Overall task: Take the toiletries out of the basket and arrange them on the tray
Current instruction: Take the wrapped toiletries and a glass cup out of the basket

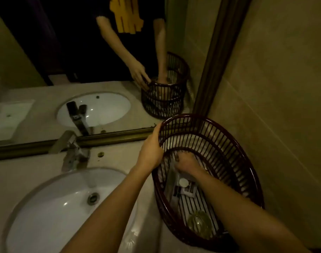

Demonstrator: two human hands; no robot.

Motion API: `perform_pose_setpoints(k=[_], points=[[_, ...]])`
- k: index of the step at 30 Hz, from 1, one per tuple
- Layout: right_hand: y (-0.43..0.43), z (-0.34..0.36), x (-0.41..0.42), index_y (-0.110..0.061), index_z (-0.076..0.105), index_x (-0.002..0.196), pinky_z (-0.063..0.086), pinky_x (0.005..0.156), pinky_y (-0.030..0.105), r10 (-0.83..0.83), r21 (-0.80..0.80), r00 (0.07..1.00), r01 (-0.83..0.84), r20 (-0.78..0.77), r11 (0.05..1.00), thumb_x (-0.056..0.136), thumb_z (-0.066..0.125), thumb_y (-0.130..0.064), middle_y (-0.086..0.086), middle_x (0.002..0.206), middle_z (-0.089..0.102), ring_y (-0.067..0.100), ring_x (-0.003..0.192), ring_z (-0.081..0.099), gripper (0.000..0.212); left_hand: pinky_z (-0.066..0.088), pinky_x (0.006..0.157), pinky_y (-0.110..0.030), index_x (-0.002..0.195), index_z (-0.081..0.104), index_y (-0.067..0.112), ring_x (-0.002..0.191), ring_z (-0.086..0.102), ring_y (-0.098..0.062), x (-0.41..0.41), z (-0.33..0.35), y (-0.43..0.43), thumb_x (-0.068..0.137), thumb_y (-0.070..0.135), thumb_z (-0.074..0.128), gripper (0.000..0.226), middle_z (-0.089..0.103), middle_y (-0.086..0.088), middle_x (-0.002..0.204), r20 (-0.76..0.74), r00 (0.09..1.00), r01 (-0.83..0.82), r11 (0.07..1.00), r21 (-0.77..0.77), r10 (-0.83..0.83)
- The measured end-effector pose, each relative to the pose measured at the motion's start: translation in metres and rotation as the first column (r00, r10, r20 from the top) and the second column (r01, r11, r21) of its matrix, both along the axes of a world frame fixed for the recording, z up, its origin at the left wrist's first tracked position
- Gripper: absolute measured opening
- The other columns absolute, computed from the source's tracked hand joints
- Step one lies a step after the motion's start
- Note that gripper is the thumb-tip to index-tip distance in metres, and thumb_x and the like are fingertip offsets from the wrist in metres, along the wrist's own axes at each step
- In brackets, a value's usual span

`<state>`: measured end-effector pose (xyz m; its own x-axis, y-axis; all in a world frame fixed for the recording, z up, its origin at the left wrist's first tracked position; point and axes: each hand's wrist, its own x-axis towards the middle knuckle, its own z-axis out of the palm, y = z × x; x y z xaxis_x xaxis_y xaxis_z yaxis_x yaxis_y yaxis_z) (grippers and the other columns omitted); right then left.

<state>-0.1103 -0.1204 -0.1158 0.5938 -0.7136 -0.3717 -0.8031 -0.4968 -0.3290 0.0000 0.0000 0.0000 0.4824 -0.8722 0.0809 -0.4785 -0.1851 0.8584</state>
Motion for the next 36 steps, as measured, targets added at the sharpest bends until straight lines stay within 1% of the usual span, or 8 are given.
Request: perform_pose_setpoints(k=[4,9,15,24,28,30,33,36], points=[[0.003,-0.009,0.006,-0.019,0.055,0.143,0.052,0.106,0.041,0.038,0.005,0.999,-0.038,0.015,0.999,0.099,0.054,-0.026,0.012,0.141,0.061,0.032,0.128,0.059,0.044,0.049,0.104,-0.039,0.148,0.031,0.043,0.125,0.057,-0.017,-0.005,0.008,0.001,0.076,0.056,0.045,0.074,0.060,0.001,0.140,-0.011,1.000,-0.001,0.999,0.046,0.001],[-0.006,-0.013,0.006,-0.012,0.065,0.094,0.054,0.091,0.037,0.065,0.032,0.998,-0.065,0.002,0.997,0.092,0.065,-0.014,0.016,0.114,0.069,0.030,0.108,0.064,0.003,0.051,0.101,-0.047,0.150,0.027,0.041,0.123,0.058,-0.029,-0.006,0.008,0.001,0.083,0.013,0.047,0.075,0.060,-0.009,0.137,0.024,0.999,-0.043,0.993,0.110,0.040],[-0.031,0.029,-0.008,-0.016,0.062,0.087,0.053,0.074,0.033,0.126,0.205,0.981,-0.154,0.146,0.966,0.090,0.071,-0.012,0.001,0.086,0.063,0.014,0.079,0.060,0.010,0.056,0.095,-0.049,0.149,0.026,0.045,0.120,0.060,-0.028,-0.001,-0.002,-0.005,0.083,-0.012,0.047,0.089,0.060,-0.006,0.136,0.044,0.998,-0.048,0.992,0.113,0.043],[-0.047,0.181,-0.057,-0.018,0.067,0.088,0.056,0.070,0.024,0.106,0.095,0.883,-0.167,0.457,0.981,0.088,0.077,-0.013,0.005,0.086,0.071,0.008,0.076,0.067,0.011,0.046,0.100,-0.033,0.143,0.045,0.025,0.123,0.053,-0.018,0.003,-0.003,-0.001,0.096,0.038,0.059,0.051,0.058,-0.003,0.133,0.177,0.982,-0.059,0.997,-0.054,0.067],[-0.035,0.234,-0.063,-0.015,0.066,0.088,0.055,0.068,0.023,0.098,0.058,0.833,-0.154,0.544,0.986,0.088,0.078,-0.014,0.009,0.085,0.069,0.011,0.076,0.065,0.012,0.053,0.091,-0.028,0.128,0.061,0.026,0.110,0.064,-0.009,-0.004,0.025,0.011,0.092,0.051,0.057,0.044,0.069,0.008,0.116,-0.131,0.987,0.063,0.978,-0.198,-0.091],[-0.025,0.249,-0.058,-0.015,0.065,0.089,0.053,0.068,0.023,0.091,0.076,0.787,-0.173,0.611,0.982,0.089,0.077,-0.011,0.008,0.086,0.066,0.014,0.077,0.063,0.013,0.056,0.085,-0.027,0.125,0.063,0.031,0.105,0.068,-0.006,-0.007,0.041,0.016,0.089,0.057,0.058,0.045,0.073,0.011,0.108,-0.338,0.904,0.218,0.962,-0.166,-0.263],[-0.011,0.259,-0.043,-0.011,0.066,0.092,0.054,0.066,0.018,0.058,0.121,0.711,-0.200,0.701,0.972,0.089,0.077,-0.008,0.012,0.084,0.064,0.014,0.075,0.063,0.012,0.061,0.082,-0.033,0.130,0.058,0.026,0.101,0.074,-0.020,-0.010,0.051,0.022,0.094,0.037,0.064,0.038,0.076,-0.003,0.112,-0.530,0.743,0.381,0.909,-0.168,-0.409],[-0.001,0.258,-0.028,-0.009,0.065,0.093,0.055,0.068,0.019,0.066,0.121,0.695,-0.216,0.716,0.969,0.089,0.078,-0.007,0.013,0.084,0.064,0.014,0.076,0.065,0.013,0.062,0.084,-0.040,0.136,0.053,0.015,0.104,0.073,-0.033,-0.003,0.055,0.029,0.100,0.022,0.058,0.037,0.074,-0.017,0.115,-0.658,0.634,0.344,0.910,-0.230,-0.406]])
